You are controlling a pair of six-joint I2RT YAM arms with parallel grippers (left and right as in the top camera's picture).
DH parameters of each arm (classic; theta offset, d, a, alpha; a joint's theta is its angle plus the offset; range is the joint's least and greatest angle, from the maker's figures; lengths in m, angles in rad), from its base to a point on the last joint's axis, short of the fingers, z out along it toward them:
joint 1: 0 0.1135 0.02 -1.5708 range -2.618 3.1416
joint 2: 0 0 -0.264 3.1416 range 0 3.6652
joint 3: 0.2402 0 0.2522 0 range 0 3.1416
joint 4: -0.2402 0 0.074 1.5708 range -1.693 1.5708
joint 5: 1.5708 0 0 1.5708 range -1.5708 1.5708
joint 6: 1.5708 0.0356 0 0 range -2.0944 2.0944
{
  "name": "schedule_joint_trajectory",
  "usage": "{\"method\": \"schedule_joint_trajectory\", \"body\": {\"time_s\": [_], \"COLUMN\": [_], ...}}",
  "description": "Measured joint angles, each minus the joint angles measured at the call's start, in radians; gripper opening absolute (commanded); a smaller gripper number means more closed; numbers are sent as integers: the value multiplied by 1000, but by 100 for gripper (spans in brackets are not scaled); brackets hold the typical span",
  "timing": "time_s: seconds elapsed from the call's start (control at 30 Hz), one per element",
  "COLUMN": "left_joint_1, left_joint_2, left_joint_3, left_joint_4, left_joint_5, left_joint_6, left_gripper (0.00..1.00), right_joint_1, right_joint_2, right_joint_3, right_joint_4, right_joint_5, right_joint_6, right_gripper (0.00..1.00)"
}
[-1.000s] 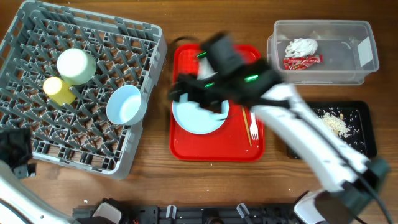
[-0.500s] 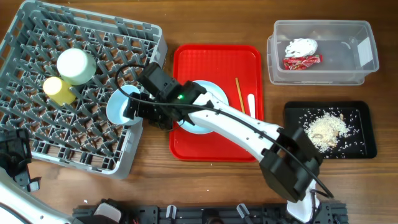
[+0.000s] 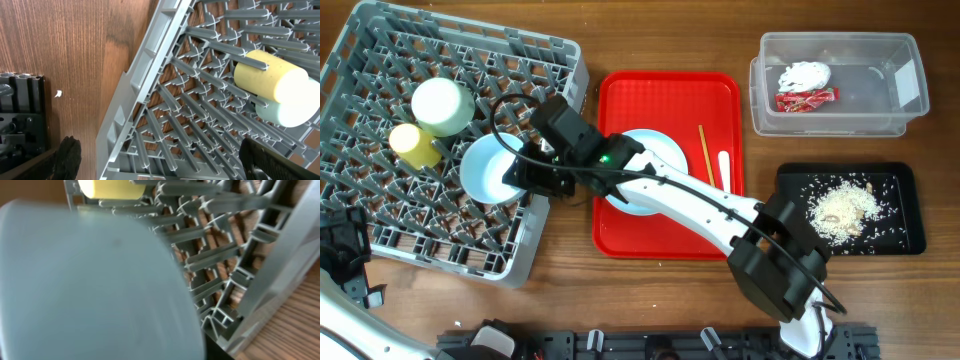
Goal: Sort waste into correct bins and load items into the dishwasher rack
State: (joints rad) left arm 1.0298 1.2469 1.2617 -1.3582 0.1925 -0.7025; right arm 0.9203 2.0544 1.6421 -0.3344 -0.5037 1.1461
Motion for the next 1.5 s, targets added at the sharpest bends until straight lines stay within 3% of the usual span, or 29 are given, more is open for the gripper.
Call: {"method": "schedule_joint_trajectory", "body": {"time_s": [0.13, 0.27, 0.43, 0.77, 1.03, 1.1, 1.2, 1.3, 1.4, 1.43, 1.47, 1.5], "left_joint_1": [0, 0, -1, -191, -309, -295, -249, -221, -218, -219, -221, -227], "left_joint_2": [0, 0, 0, -1, -1, -1, -1, -1, -1, -1, -1, -1], "left_joint_3": [0, 0, 0, -70, -77, -77, -77, -77, -78, -78, -78, -78], "left_joint_4": [0, 0, 0, 70, 95, 93, 78, 64, 65, 68, 72, 74], "left_joint_5": [0, 0, 0, 0, 0, 0, 0, 0, 77, 125, 162, 195], "left_joint_6": [0, 0, 0, 20, 69, 71, 73, 83, 170, 209, 241, 259], "left_gripper": [100, 100, 100, 100, 100, 100, 100, 97, 83, 58, 24, 4], "right_joint_1": [0, 0, -11, -46, 69, 94, 109, 113, 111, 101, 86, 65], "right_joint_2": [0, 0, 0, 0, 12, 26, 67, 89, 86, 78, 66, 48], "right_joint_3": [0, 0, 0, 2, 6, 10, 11, 11, 48, 79, 113, 146], "right_joint_4": [25, 28, 23, 74, 262, 273, 270, 248, 149, 94, 37, -11], "right_joint_5": [-12, 46, 154, 575, 969, 1007, 1019, 1030, 1040, 1021, 991, 963], "right_joint_6": [-24, -106, -225, -425, -708, -753, -798, -800, -722, -693, -671, -653], "right_gripper": [22, 32, 33, 36, 45, 47, 63, 67, 69, 72, 73, 75]}}
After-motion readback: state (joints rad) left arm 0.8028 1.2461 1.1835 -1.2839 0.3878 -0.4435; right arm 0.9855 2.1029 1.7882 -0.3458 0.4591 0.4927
